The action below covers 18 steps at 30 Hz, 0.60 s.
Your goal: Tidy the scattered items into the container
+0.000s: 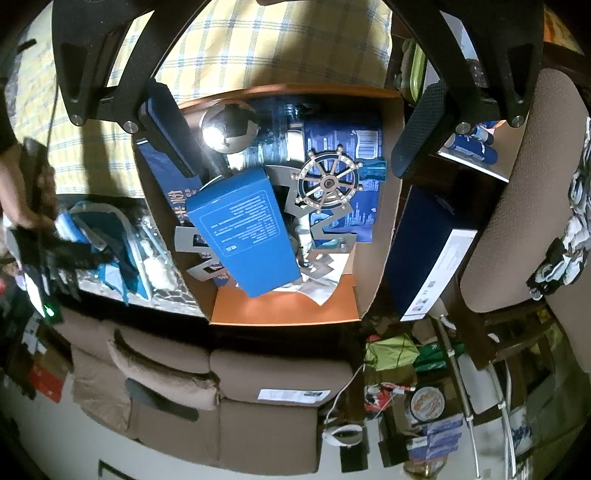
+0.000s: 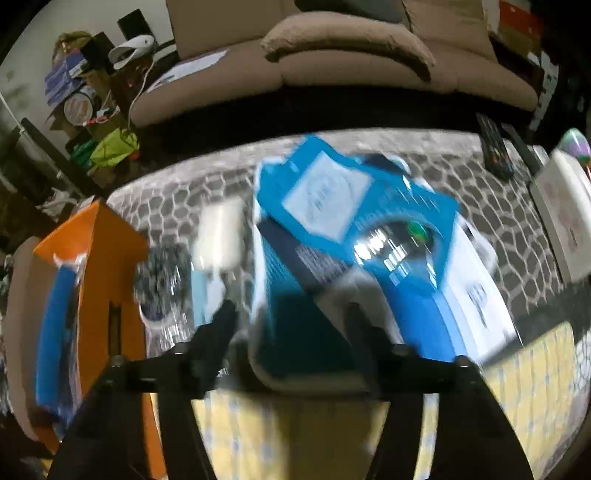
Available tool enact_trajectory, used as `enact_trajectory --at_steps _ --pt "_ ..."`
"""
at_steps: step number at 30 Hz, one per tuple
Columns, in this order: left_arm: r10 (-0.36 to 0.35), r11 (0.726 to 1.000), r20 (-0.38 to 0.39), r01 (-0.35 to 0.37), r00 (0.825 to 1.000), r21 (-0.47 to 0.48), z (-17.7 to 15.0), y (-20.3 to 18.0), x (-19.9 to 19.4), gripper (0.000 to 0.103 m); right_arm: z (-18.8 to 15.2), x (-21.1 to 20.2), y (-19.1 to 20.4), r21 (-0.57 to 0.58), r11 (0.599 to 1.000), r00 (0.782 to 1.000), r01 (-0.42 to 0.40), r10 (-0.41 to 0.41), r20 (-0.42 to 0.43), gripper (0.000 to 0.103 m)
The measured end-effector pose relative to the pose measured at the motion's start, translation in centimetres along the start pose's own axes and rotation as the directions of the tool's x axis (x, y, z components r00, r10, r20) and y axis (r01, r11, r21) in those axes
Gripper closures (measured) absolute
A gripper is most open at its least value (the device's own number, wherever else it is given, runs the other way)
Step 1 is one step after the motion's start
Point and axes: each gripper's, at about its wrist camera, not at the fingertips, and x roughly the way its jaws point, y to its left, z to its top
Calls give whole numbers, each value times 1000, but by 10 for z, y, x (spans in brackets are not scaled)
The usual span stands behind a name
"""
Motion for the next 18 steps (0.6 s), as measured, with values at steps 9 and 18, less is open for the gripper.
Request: enact_trajectory --at_steps 9,18 --pt "7 1000 -8 -7 1000 15 -1 -5 6 1 21 55 37 -74 995 997 69 -72 -33 22" --pt "-4 1000 -8 4 1000 8 -1 -6 4 1 0 65 45 -209 972 988 103 -124 -93 103"
